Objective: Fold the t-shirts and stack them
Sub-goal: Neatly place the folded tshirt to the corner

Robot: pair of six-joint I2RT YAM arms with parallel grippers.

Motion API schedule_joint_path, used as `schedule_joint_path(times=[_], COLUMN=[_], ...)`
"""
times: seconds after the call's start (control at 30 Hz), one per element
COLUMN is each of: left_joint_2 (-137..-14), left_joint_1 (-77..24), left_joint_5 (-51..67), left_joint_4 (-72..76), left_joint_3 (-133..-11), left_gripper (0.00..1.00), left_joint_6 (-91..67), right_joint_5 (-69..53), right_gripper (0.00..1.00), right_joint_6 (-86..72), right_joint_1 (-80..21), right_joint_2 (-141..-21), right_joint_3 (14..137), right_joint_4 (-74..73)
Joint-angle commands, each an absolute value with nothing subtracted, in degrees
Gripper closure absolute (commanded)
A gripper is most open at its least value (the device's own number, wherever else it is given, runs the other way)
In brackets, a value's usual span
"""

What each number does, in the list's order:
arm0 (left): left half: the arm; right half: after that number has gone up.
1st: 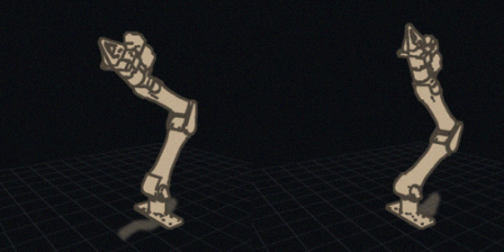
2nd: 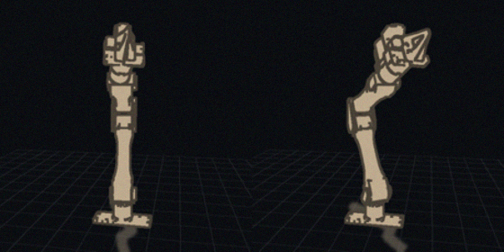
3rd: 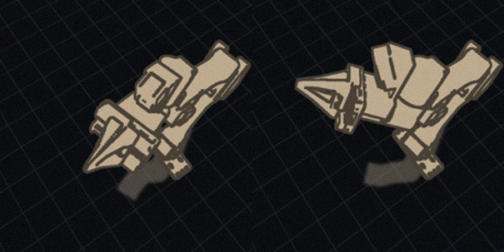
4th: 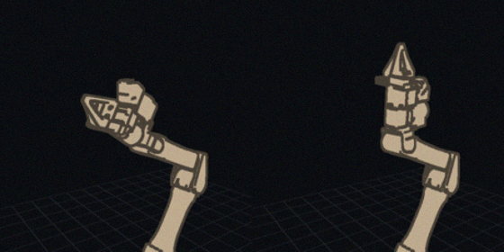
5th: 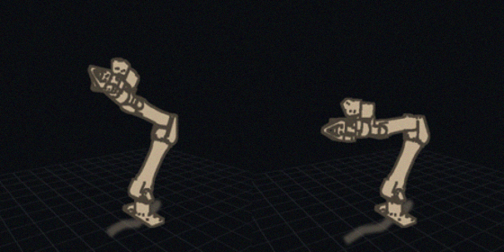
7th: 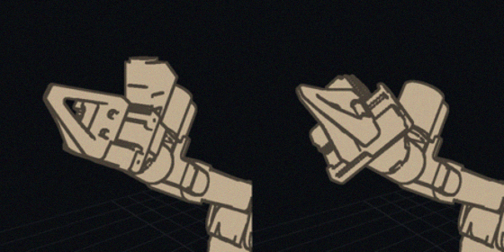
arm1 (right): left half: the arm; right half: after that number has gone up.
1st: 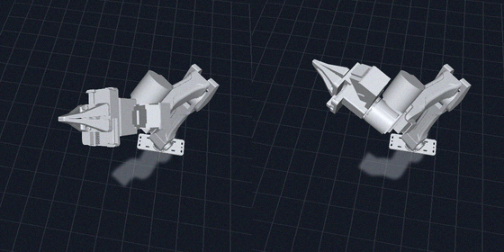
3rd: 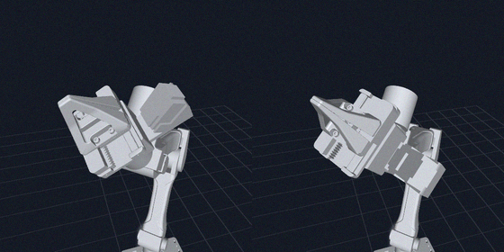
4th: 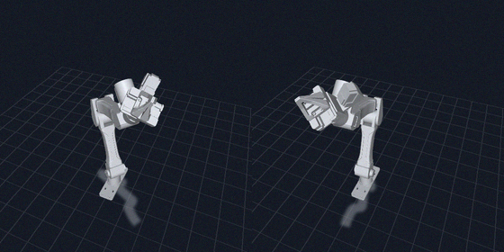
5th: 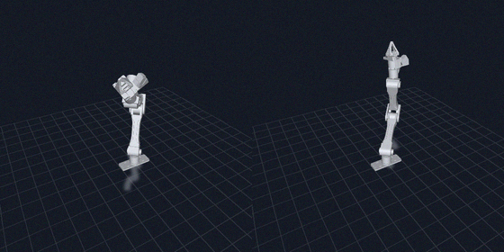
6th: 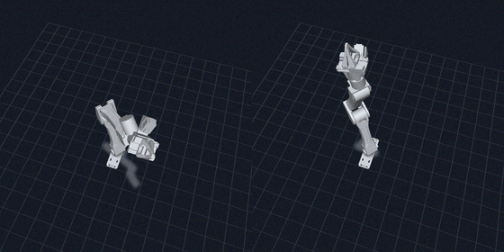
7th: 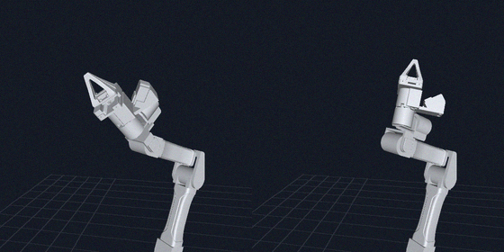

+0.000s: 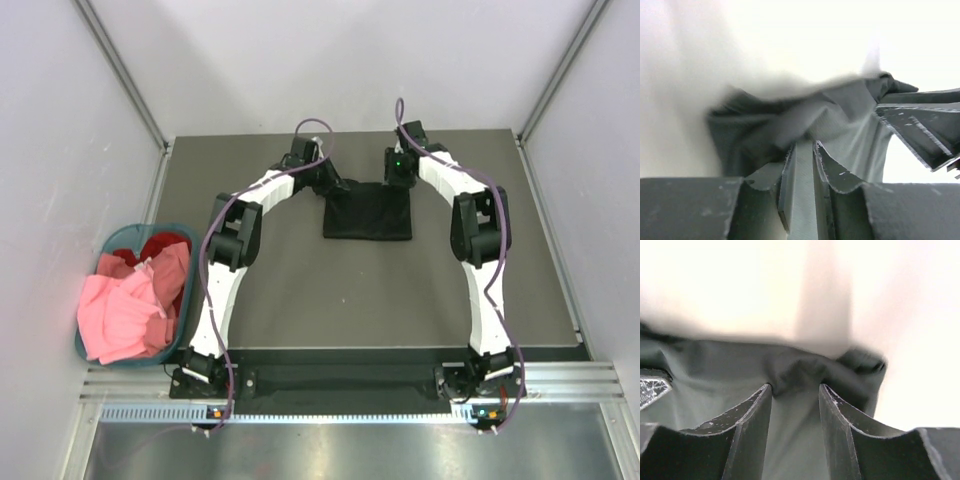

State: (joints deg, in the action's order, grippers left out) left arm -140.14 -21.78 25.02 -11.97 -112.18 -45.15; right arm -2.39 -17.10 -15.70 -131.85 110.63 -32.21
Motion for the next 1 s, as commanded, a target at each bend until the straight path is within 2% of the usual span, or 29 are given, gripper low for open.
schedule_joint_path(times=[0.0,0.23,0.43,0.53,0.63,0.67,0.77,0.97], left_joint_2=[-142.47,-138.17,-132.02,-131.75,-131.66,-131.66,-133.24,-136.76], left_joint_1=[-20.30,-19.86,-19.95,-19.95,-19.95,-19.95,-19.95,-19.69], left_joint_5=[24.52,23.73,24.34,27.14,29.00,29.18,30.58,30.59], left_joint_4=[-10.54,-16.34,-15.30,-11.17,-2.23,-0.02,8.34,12.66], left_joint_3=[-117.93,-120.94,-115.06,-111.89,-107.24,-105.66,-102.31,-101.51], left_gripper=[0.75,0.68,0.67,0.69,0.73,0.75,0.78,0.79], left_joint_6=[-45.79,-41.67,-43.58,-46.83,-51.57,-52.81,-56.77,-56.87], right_joint_5=[-4.47,-9.40,-19.23,-25.56,-31.45,-33.03,-38.75,-44.03], right_gripper=[0.56,0.53,0.55,0.60,0.72,0.79,0.87,0.89], right_joint_6=[-15.91,-16.26,-17.40,-20.11,-24.50,-26.17,-31.11,-35.06], right_joint_1=[-13.80,-11.78,-11.16,-10.38,-8.62,-8.09,-6.16,-3.17], right_joint_2=[-134.73,-131.67,-126.39,-125.86,-124.99,-124.81,-125.24,-128.49], right_joint_3=[117.76,123.40,115.07,110.42,104.27,102.50,97.74,92.12], right_joint_4=[-31.90,-38.23,-37.27,-33.07,-25.10,-22.00,-13.57,-3.27])
